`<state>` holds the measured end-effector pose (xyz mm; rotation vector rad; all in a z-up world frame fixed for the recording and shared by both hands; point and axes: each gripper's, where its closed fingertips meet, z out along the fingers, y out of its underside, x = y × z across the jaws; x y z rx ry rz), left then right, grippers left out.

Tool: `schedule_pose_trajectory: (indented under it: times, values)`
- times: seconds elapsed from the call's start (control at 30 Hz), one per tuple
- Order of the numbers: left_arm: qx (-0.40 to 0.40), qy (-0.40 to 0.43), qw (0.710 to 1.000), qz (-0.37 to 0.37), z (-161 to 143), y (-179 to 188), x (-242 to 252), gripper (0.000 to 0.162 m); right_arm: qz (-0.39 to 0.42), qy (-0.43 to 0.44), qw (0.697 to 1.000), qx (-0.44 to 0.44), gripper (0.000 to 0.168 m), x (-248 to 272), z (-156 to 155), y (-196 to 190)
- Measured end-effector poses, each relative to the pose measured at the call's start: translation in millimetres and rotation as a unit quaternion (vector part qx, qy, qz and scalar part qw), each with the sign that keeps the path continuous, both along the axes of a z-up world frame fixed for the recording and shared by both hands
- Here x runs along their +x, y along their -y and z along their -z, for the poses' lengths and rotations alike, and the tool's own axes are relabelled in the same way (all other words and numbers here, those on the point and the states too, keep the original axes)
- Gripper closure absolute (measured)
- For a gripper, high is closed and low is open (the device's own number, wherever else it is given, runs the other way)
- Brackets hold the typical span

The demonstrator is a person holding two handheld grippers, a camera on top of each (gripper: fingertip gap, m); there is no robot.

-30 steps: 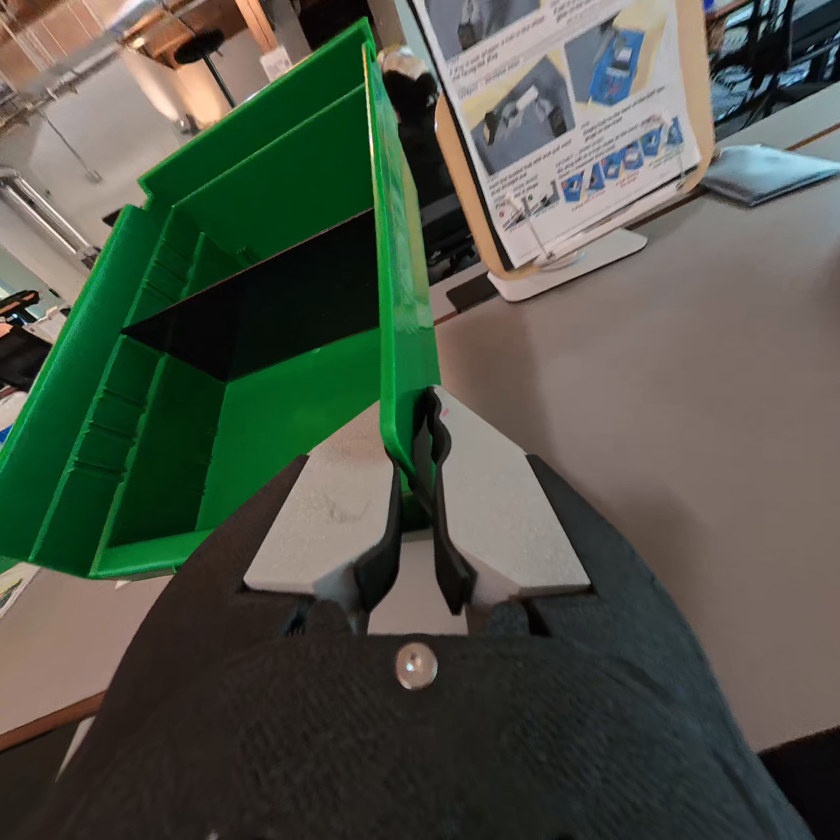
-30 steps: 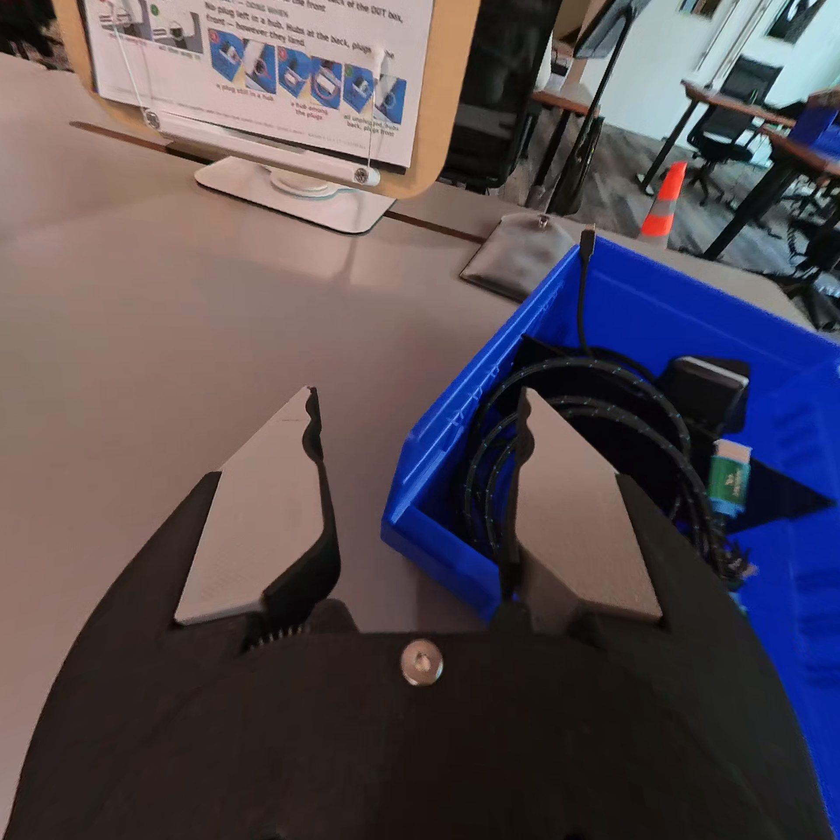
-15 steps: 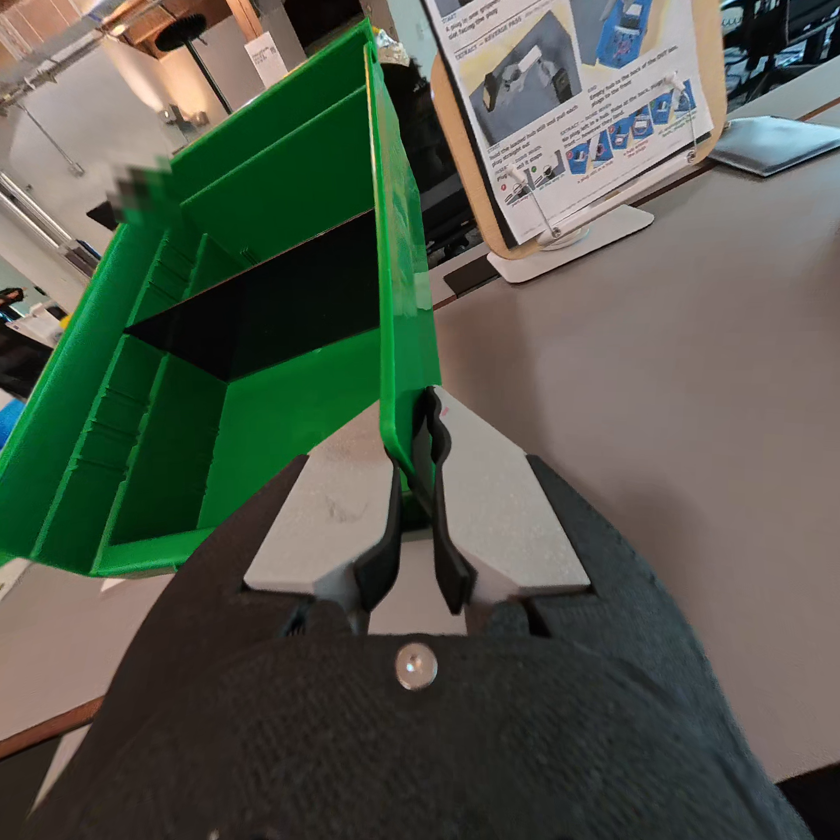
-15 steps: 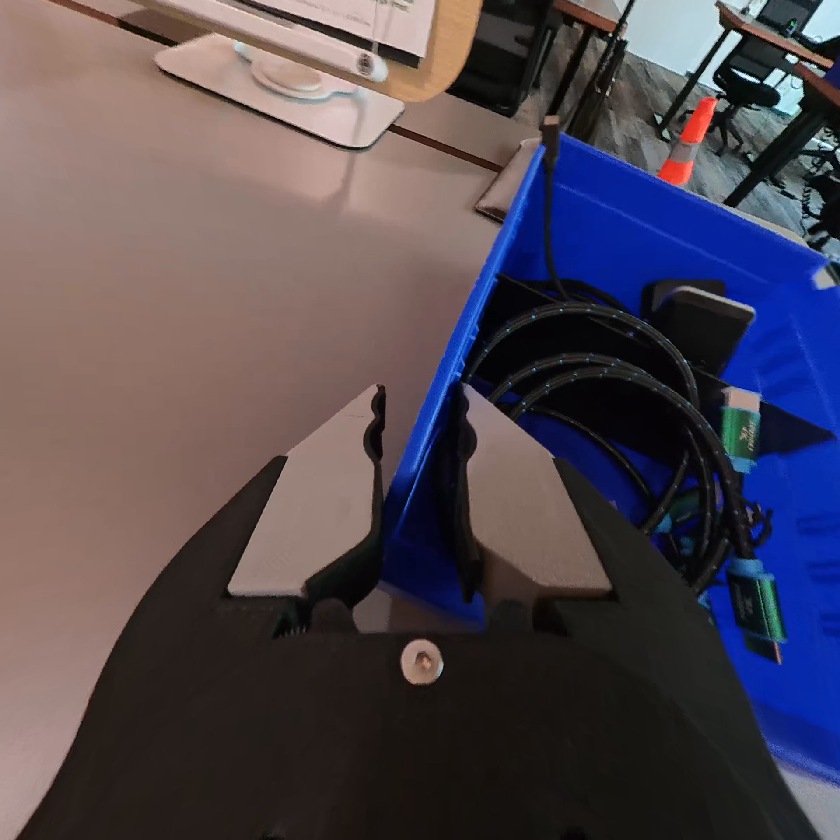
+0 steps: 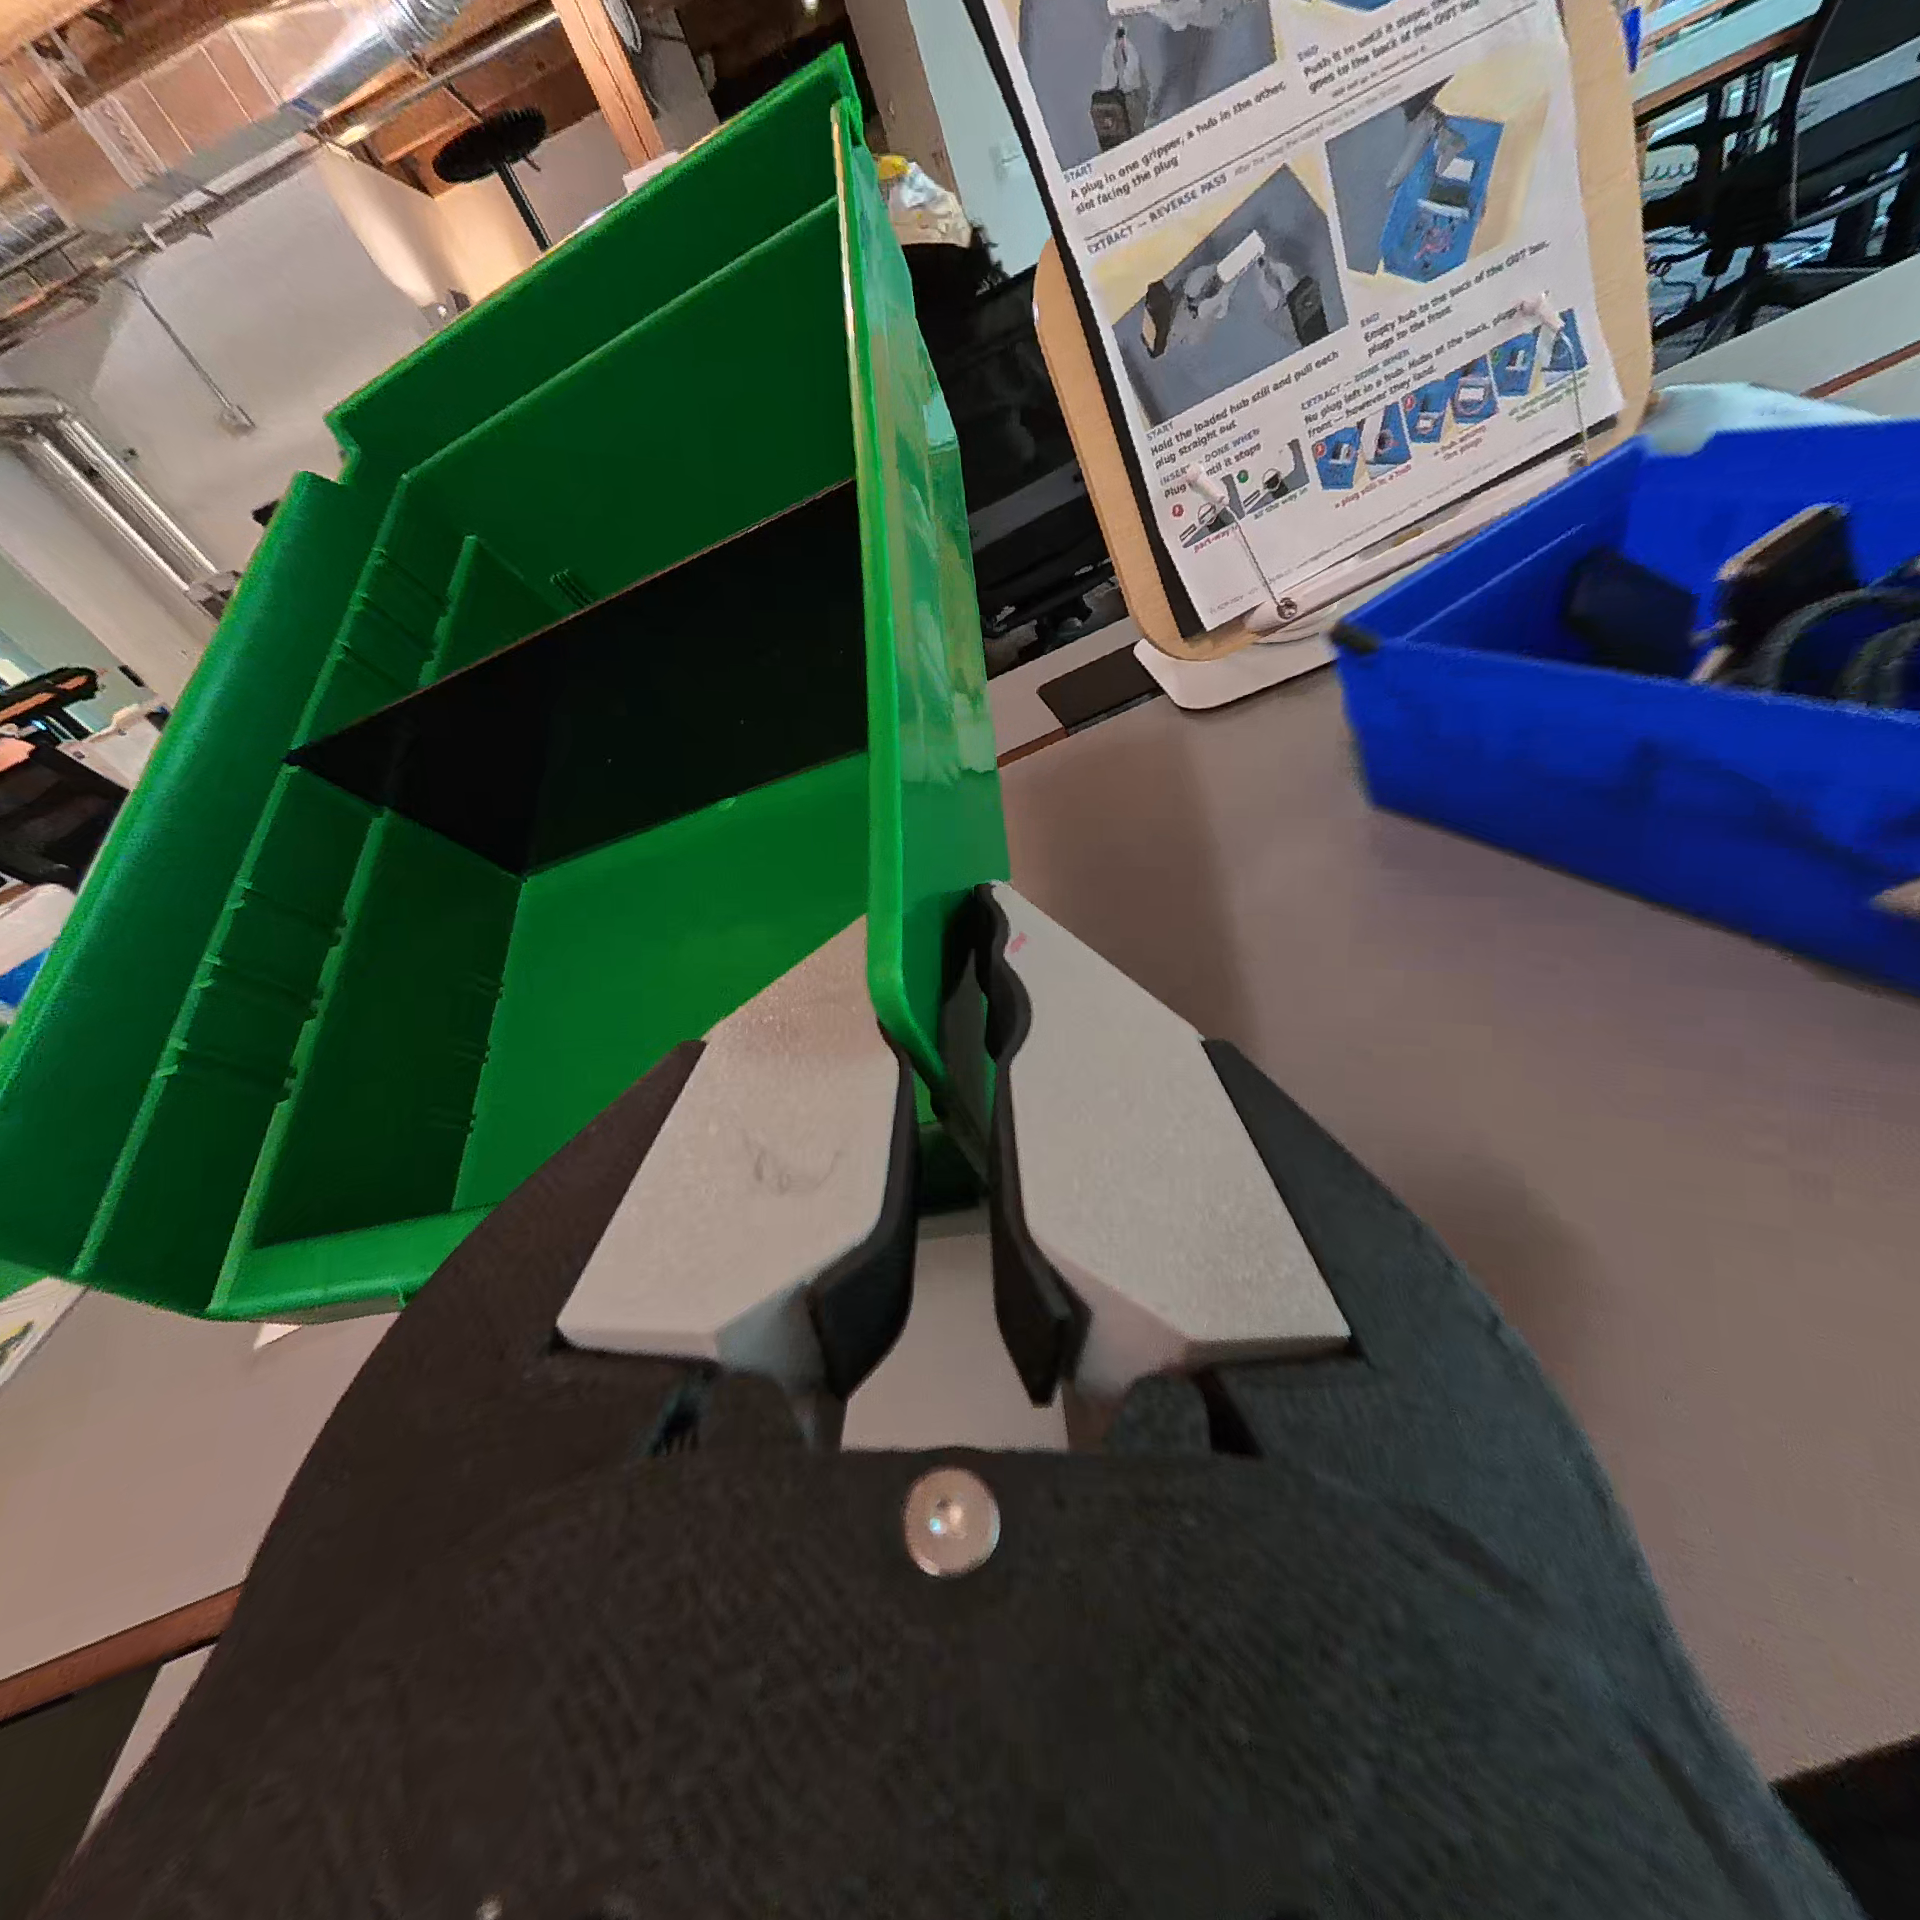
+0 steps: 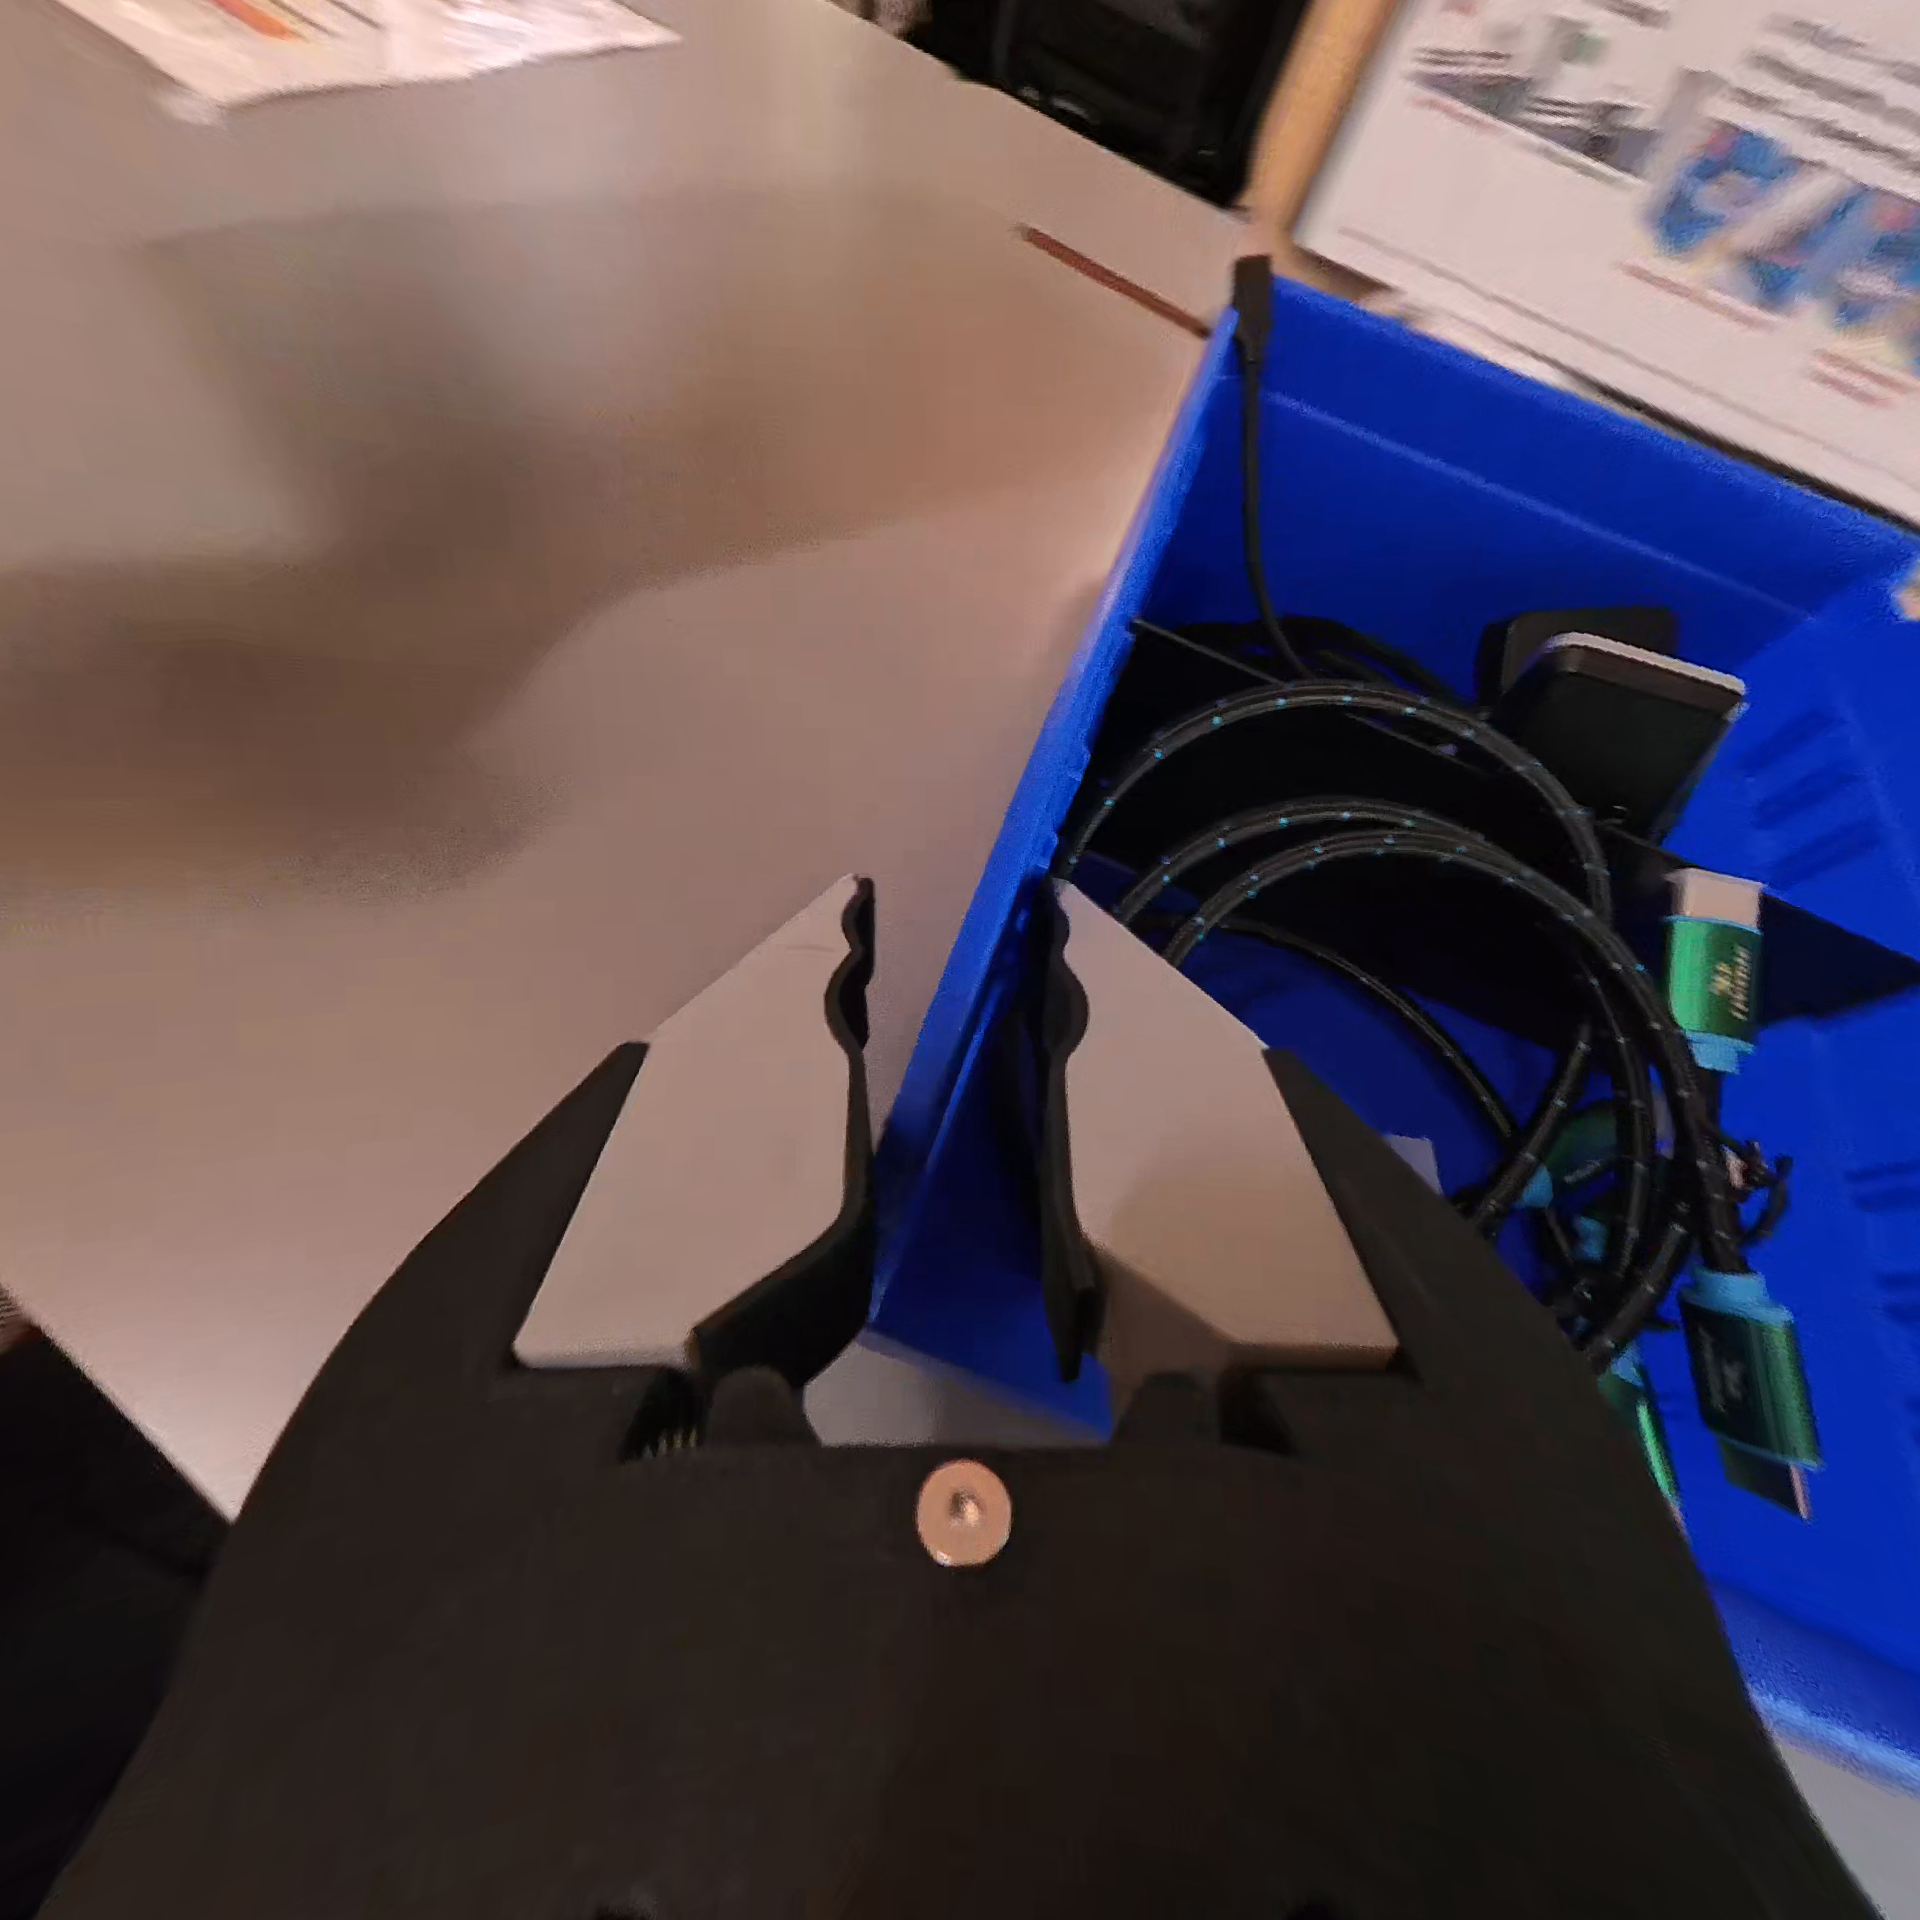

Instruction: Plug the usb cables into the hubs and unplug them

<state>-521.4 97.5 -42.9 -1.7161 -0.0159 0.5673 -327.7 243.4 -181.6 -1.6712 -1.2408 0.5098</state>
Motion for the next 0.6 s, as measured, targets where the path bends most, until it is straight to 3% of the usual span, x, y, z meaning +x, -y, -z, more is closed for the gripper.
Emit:
schedule_pose_trajectory:
  times: [0.2,0.3,0.37,0.5,0.6]
  values:
    - [0.008,-0.017,1.000,-0.014,-9,9,-3,0.158,-0.146,0.027,0.987,-0.062,0.110,-150,1,90]
    - [0.015,-0.024,0.999,-0.025,-13,17,-9,0.158,-0.181,0.057,0.980,-0.065,0.107,-202,-3,116]
    - [0.020,-0.028,0.999,-0.039,-17,25,-14,0.158,-0.208,0.029,0.976,-0.060,0.126,-211,-23,133]
    - [0.033,-0.030,0.997,-0.061,-22,38,-24,0.158,-0.263,-0.046,0.962,-0.054,0.120,-180,-76,150]
    - [0.047,-0.028,0.997,-0.056,-28,41,-20,0.158,-0.283,-0.099,0.951,-0.075,0.123,-129,-101,135]
